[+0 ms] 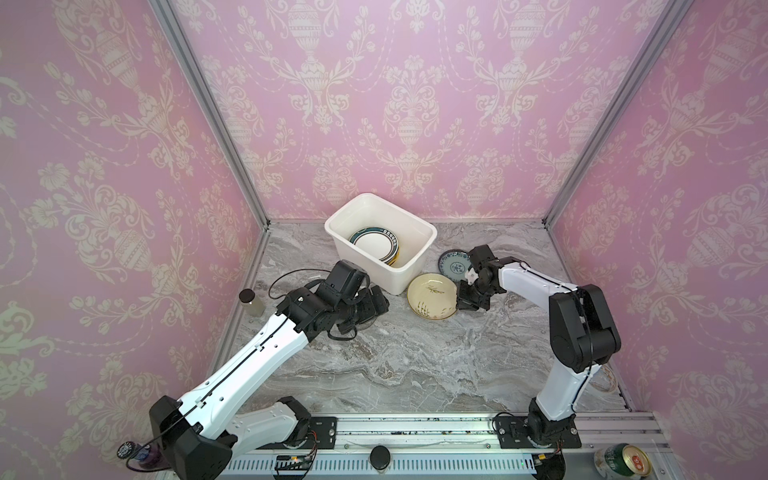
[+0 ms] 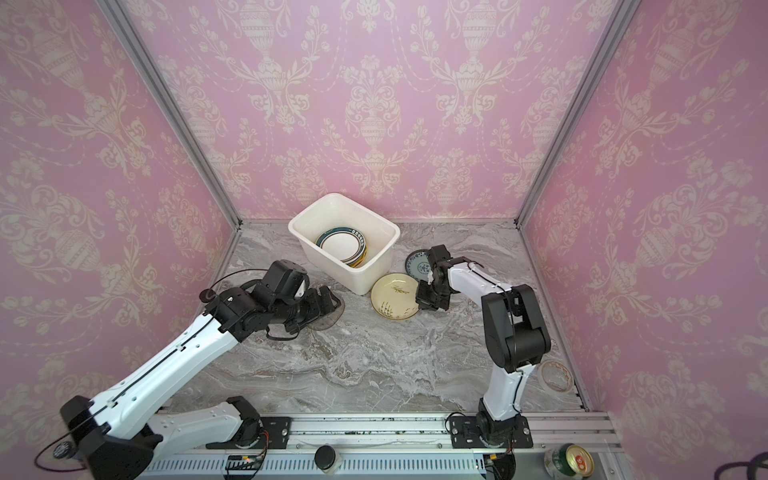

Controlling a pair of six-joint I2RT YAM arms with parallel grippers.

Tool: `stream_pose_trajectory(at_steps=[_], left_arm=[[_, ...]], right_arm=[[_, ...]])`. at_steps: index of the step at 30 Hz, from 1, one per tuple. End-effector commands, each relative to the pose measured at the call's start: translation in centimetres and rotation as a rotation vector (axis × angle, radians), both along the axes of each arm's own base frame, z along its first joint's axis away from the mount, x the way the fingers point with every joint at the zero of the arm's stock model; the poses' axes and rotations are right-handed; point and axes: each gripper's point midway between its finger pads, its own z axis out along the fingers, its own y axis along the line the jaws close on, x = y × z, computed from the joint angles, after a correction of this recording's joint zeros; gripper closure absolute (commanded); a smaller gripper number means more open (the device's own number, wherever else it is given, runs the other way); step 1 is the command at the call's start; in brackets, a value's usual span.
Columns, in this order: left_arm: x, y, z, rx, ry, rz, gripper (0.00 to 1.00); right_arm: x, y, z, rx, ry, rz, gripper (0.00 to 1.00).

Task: Place the plates into the plastic bin on the countertop
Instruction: 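Grip the cream plate rim with the right gripper and tilt it up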

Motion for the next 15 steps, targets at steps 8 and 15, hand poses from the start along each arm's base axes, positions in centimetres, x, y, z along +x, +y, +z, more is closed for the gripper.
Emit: stream_pose_trajectory(at_steps=[8,15], left_arm=[[1.7,-2.3,-0.6,0.0,-0.024,-0.055,0.11],[2.0,-3.7,-1.5,0.005,-0.022,-0.097,0.11]], right_arm=[[-5.1,-2.1,-1.1,-0.088,0.119,0.059,0.9],[-7.8,-3.0,-1.1,-0.111,0.15,0.08,0.86]])
